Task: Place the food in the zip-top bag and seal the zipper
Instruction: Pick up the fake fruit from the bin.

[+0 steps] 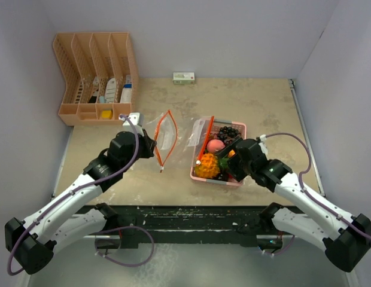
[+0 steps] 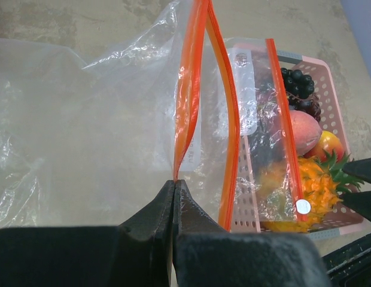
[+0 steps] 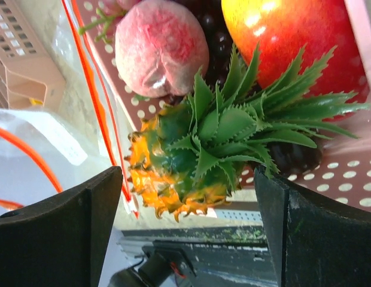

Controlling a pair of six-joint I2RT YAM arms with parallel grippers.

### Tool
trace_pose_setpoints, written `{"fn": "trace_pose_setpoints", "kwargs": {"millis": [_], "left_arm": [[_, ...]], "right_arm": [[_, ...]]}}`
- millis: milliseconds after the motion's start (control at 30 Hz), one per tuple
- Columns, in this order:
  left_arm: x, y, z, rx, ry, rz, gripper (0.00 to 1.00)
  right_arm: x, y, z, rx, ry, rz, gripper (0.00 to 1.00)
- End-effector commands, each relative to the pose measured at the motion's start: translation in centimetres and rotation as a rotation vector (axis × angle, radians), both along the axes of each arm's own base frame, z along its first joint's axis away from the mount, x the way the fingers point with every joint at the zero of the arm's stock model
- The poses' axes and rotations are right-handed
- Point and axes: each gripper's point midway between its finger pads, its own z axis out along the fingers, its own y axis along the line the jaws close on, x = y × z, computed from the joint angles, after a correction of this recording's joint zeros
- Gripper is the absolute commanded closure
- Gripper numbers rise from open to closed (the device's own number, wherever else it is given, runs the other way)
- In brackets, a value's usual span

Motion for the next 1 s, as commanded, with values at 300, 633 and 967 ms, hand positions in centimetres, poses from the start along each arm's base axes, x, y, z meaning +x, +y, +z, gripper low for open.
{"fn": "trace_pose_setpoints", "kwargs": {"millis": [300,633,967], "left_arm": [[0.0,-0.1,3.2,-0.012,-0.058,-0.021,1.00],[0.0,0.0,2.1,0.006,-0.029,-0.021,1.00],[0.0,0.0,1.7,0.017,-0.009,-0.016,1.00]], "right_arm": [[3.5,-1.5,-2.9,-0.122,-0.043,-0.132,0.08],[3.7,-2.0,-4.4,-0.180,-0.050,-0.117,0.34],[4.1,-2.2,0.7,-0.193,-0.218,-0.040,1.00]]}}
